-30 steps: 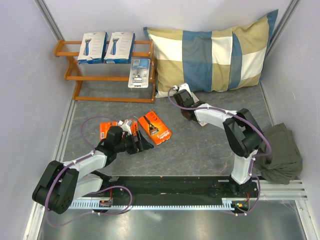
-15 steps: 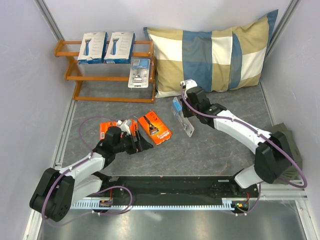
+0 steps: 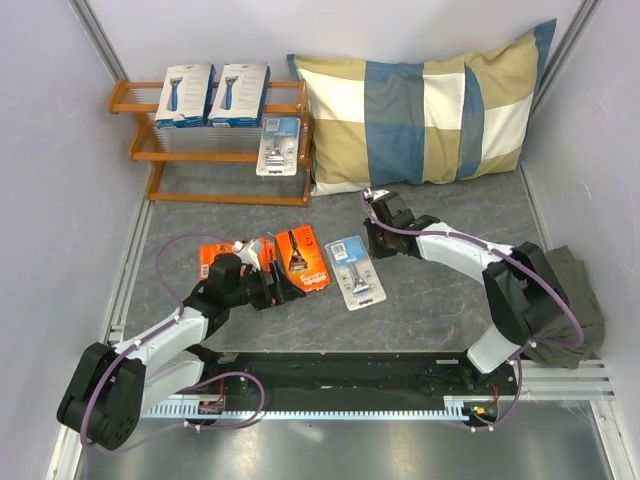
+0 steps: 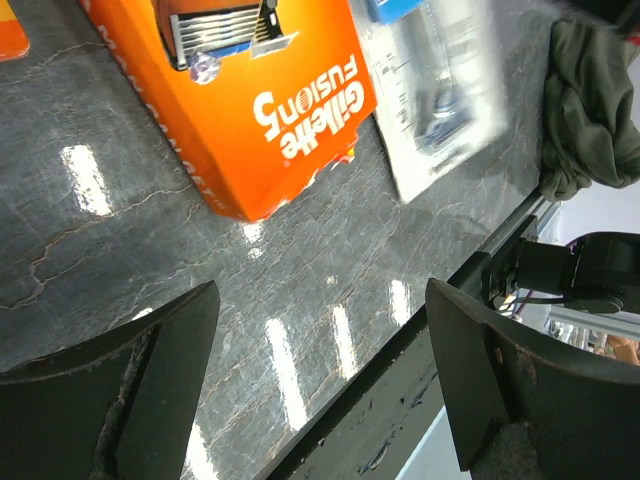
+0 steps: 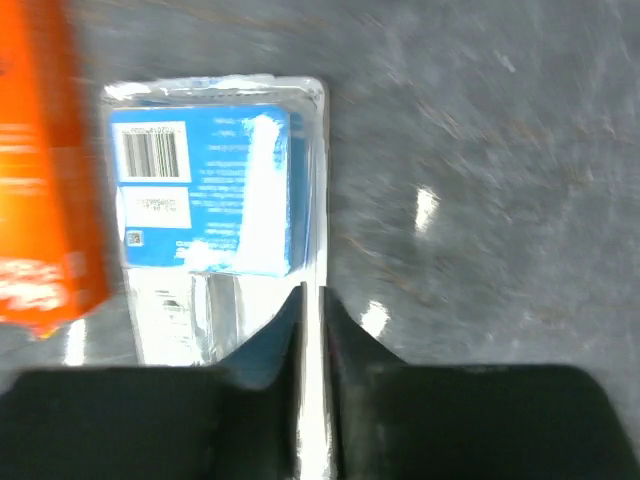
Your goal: Place and organize the shaving razors onto the shelf
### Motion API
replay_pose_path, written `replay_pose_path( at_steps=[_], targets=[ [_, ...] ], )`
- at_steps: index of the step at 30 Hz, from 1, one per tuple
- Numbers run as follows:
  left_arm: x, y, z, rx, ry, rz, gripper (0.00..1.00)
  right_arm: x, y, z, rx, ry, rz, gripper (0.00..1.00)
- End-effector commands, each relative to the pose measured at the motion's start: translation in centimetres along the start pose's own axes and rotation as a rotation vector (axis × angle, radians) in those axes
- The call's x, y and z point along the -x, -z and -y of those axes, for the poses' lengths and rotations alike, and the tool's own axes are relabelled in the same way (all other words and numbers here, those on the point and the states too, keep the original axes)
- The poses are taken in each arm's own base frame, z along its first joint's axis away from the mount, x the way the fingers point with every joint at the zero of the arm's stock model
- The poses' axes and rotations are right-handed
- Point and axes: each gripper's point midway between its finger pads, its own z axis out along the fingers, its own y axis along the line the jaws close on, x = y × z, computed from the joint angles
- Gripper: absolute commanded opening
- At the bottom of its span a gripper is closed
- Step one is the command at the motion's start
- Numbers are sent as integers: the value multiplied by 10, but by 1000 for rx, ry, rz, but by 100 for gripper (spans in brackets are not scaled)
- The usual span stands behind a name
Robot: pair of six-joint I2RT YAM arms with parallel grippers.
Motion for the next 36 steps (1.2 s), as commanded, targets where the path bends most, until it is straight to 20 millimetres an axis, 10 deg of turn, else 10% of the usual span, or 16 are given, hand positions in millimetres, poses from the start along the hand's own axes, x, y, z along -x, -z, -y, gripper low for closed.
replay_pose_path(
  at_steps=[1,7,13,36],
  targets=[
    [7,0,3,2,-31,22,91,-5,-4,27,-134,-29,-4,40],
    [7,0,1,8,-35,20,91,18,22,27,-135,-14,99,71],
    [8,-2,1,11,-37,17,91,29,39,13,-57,7,144,71],
    [-3,-6,-9,23,-15,-16,91,-34,-10,-53,65,86,22,59]
  ],
)
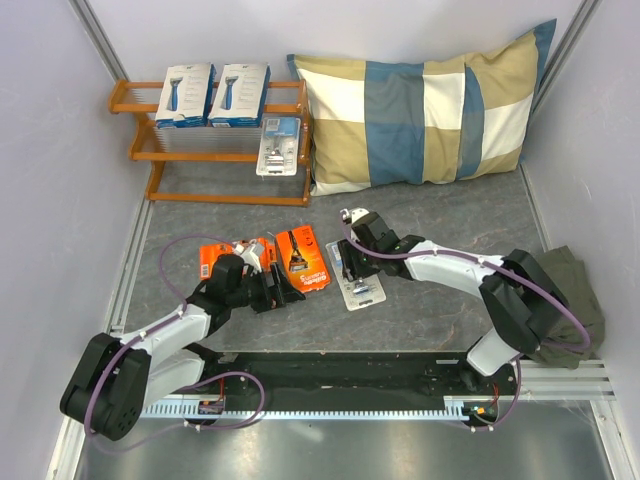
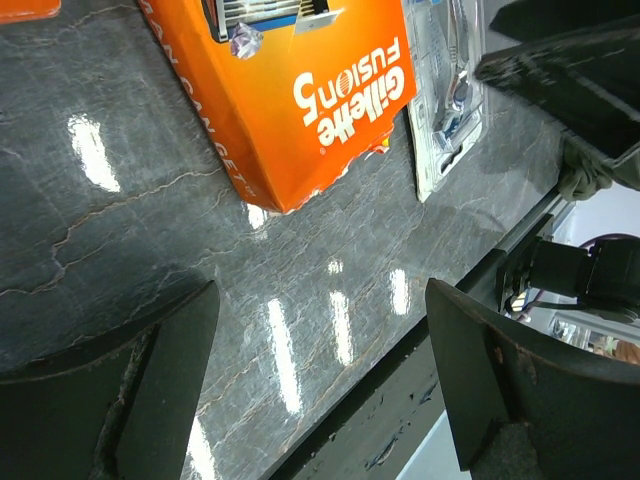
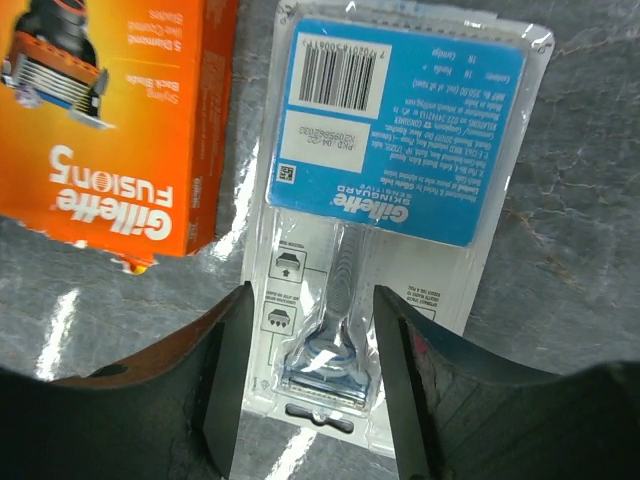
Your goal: Place and organize the shaving razors onto the shelf
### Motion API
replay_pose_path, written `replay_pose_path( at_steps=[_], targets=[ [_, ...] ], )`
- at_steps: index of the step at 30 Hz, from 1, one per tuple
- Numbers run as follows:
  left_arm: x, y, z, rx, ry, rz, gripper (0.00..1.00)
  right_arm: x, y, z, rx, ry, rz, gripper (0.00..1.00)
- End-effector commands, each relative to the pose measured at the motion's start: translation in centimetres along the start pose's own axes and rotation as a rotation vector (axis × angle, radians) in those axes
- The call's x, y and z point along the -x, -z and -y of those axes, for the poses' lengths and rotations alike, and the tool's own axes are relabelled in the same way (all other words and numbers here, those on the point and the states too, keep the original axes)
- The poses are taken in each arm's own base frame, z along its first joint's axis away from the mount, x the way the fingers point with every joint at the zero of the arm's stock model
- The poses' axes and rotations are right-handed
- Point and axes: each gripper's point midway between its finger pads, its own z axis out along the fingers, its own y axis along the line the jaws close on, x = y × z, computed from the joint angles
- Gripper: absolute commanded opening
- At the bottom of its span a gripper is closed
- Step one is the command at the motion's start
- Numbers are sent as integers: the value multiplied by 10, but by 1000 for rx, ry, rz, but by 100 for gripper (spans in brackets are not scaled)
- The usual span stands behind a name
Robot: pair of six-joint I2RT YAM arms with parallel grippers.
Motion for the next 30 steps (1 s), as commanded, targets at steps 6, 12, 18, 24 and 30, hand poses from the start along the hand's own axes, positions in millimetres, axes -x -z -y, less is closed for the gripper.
replay_pose_path(
  at_steps=[6,12,18,24,30],
  targets=[
    [4,-1,4,-27,-44,22,91,-10,-20,14,-129,-2,-6,56],
    [3,-2,3,-31,-40,22,91,-27,-38,20,-198,22,-48,43],
    [2,-1,4,-35,-38,20,91,-37,-45,19,-237,38,-64,14],
    [5,0,7,-41,-36,30,91,-30,-40,19,-248,42,-41,0],
    [11,5,13,-44,-59,52,91,-17,-32,17,-251,24,-3,0]
  ],
)
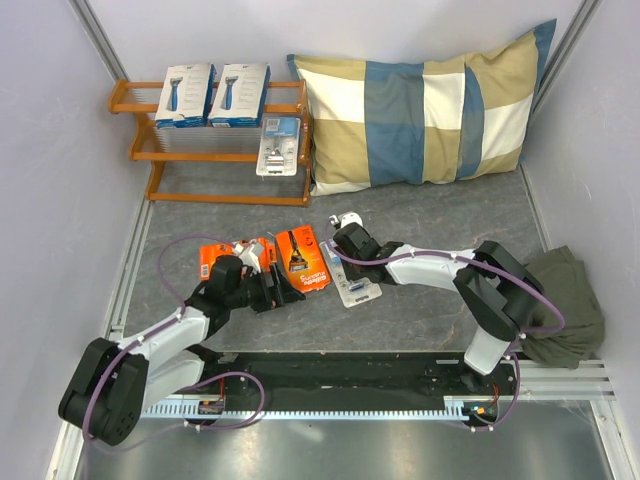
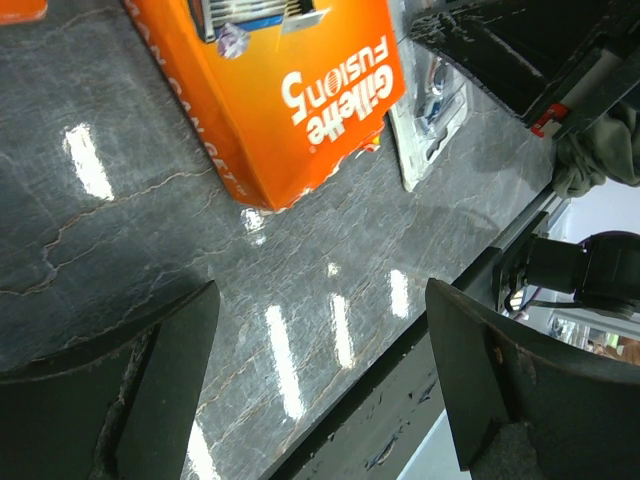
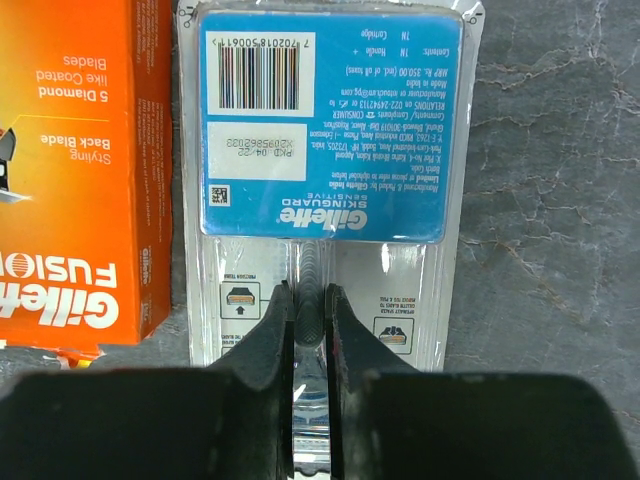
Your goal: Place and organize the shaving razors onto the shelf
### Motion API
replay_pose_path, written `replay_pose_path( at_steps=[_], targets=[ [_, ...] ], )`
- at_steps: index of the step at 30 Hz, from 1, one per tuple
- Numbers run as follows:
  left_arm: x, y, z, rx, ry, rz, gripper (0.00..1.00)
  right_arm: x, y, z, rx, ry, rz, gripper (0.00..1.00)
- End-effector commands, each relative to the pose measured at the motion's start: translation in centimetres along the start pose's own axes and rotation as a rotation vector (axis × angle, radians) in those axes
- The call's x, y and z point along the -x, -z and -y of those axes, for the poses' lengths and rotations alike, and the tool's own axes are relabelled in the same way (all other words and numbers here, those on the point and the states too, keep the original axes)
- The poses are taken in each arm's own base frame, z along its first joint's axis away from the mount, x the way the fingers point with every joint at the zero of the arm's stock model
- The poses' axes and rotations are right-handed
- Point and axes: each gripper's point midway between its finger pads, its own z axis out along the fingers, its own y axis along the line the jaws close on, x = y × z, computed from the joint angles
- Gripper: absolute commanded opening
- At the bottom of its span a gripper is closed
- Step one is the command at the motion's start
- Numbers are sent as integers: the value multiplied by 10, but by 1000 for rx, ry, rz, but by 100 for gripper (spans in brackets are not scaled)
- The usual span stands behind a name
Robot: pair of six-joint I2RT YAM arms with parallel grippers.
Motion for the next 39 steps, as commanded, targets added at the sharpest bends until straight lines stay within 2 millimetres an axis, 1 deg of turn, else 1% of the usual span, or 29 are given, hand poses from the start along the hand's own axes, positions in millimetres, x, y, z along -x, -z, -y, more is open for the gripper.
replay_pose_path(
  at_steps=[1,2,4,5,6,7,9,10,12,13,14,15,16,18,19,21,22,23,24,25,26,27,28,30,33,34,35,36,39],
  targets=[
    [14,5,13,-30,-58,51,90,-9,3,9,-48,-9,-34,0],
    [13,6,9,1,-62,48,90,-3,7,8,-42,-20,-18,0],
    [23,11,17,4,-93,77,90,3,11,7,-38,-34,0,0],
    [24,13,15,24,-101,77,90,10,17,5,-27,-48,21,0],
    [31,15,22,15,-116,96,90,12,19,6,-29,-53,30,0],
    [32,18,24,17,-120,101,90,20,26,6,-26,-66,56,0],
    [38,23,30,21,-132,119,90,25,33,7,-26,-91,81,0],
    [41,25,32,20,-138,129,90,35,42,7,-20,-108,118,0],
    [47,31,41,9,-154,157,90,40,50,8,-12,-141,152,0],
    [50,33,44,3,-159,167,90,53,62,6,7,-166,203,0],
    [54,37,49,-7,-167,188,90,53,66,8,11,-179,216,0],
    [54,38,50,-6,-168,190,89,58,71,7,21,-222,241,0],
    [56,40,52,-5,-163,197,89,69,83,5,45,-256,290,0],
    [60,42,54,5,-163,210,89,71,91,6,68,-311,328,0],
    [60,42,55,5,-159,210,89,85,106,3,111,-390,392,0],
    [61,43,59,-3,-164,218,89,80,110,6,129,-464,420,0],
    [62,44,61,-7,-166,225,89,97,126,3,188,-568,493,0],
    [63,44,63,-6,-173,231,89,88,123,6,193,-607,497,0],
    [64,45,65,-11,-183,240,89,100,136,5,246,-672,558,0],
    [65,45,68,-14,-196,248,89,92,133,5,270,-740,554,0],
    [65,46,71,-21,-207,251,89,94,137,3,303,-785,568,0],
    [65,45,72,-21,-226,250,89,104,145,0,360,-833,610,0],
    [65,44,77,-30,-246,250,89,99,143,-2,389,-904,595,0],
    [64,40,81,-37,-276,244,88,102,144,-7,438,-943,600,0],
    [61,36,98,-81,-342,248,86,107,146,-12,496,-1030,595,0],
    [57,34,103,-88,-365,245,86,102,143,-10,496,-1049,591,0],
    [57,33,110,-108,-385,252,85,103,144,-9,506,-1088,592,0],
    [55,31,111,-108,-403,246,85,105,146,-9,519,-1103,601,0],
    [51,25,126,-146,-453,261,85,105,148,-7,518,-1122,608,0]
  ],
)
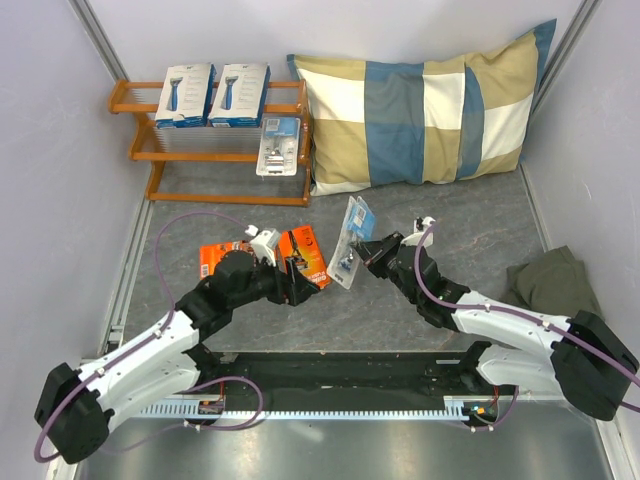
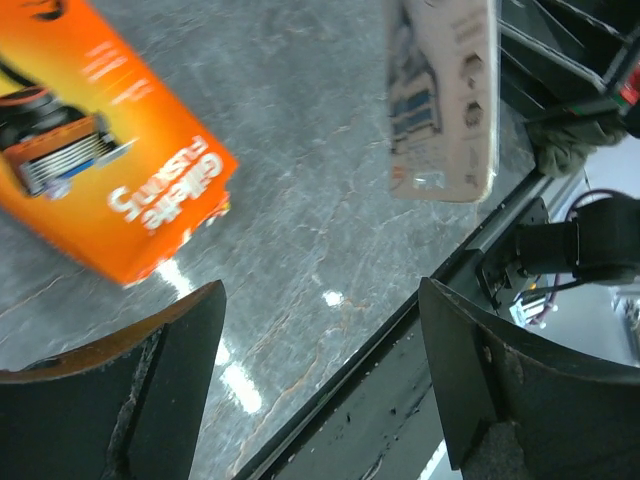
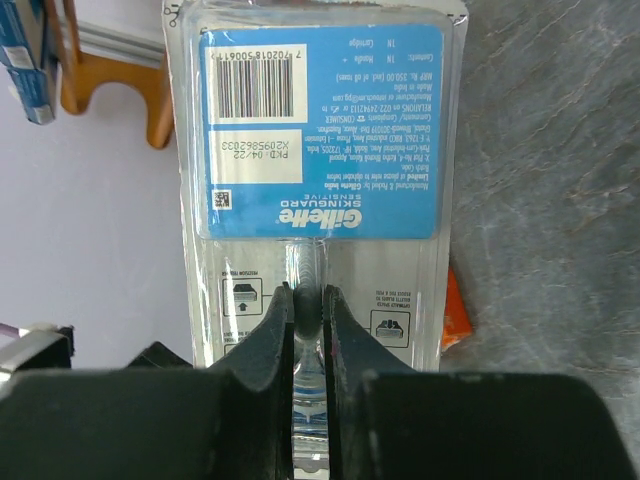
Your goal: Place and organize the shaving razors onto the shelf
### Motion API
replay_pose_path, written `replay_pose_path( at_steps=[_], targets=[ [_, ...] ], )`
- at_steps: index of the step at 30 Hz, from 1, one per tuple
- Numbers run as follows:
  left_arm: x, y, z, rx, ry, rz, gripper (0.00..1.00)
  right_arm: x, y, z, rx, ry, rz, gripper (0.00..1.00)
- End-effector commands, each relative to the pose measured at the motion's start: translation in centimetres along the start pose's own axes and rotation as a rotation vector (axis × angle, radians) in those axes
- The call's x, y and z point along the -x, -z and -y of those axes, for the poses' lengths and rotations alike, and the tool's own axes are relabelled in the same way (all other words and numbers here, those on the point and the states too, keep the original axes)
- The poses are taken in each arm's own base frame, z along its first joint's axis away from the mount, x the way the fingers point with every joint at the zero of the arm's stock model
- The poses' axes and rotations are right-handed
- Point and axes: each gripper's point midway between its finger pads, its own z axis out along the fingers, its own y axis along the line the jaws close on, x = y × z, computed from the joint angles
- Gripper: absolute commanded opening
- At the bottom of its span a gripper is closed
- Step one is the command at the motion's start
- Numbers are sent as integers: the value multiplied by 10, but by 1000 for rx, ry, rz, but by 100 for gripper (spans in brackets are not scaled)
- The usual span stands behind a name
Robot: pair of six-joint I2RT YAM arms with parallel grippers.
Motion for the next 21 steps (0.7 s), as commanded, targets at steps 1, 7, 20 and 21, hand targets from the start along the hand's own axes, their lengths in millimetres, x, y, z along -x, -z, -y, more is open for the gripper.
replay_pose_path(
  at_steps=[1,7,20,21],
  targets=[
    [30,-9,31,-72,-145,119,84,15,2,-34,113,-151,50,0],
    [32,-27,52,-116,-180,146,82,15,4,-37,116,-160,41,0],
    [40,-58,71,-110,-210,161,72,7,4,-46,127,-149,-13,0],
    [38,-62,70,-107,-209,152,72,7,5,-46,128,-152,-16,0]
  ],
)
